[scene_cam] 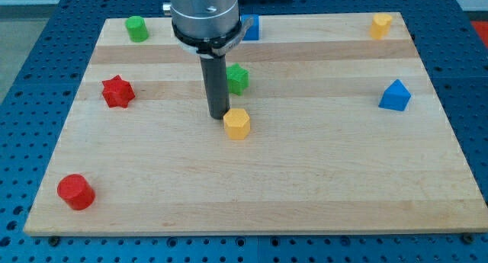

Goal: Slide the yellow hexagon towards the bottom center of the board

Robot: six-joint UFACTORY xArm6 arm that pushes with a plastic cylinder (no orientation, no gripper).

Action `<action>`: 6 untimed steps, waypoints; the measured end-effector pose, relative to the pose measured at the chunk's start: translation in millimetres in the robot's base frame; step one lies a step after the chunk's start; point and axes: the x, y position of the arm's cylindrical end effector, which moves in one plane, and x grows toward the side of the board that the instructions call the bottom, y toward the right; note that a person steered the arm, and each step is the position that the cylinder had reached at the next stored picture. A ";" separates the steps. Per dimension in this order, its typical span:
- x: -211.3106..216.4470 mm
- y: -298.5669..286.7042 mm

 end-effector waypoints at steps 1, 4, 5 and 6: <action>-13.1 10.0; 31.9 31.3; 59.3 31.3; 85.5 31.3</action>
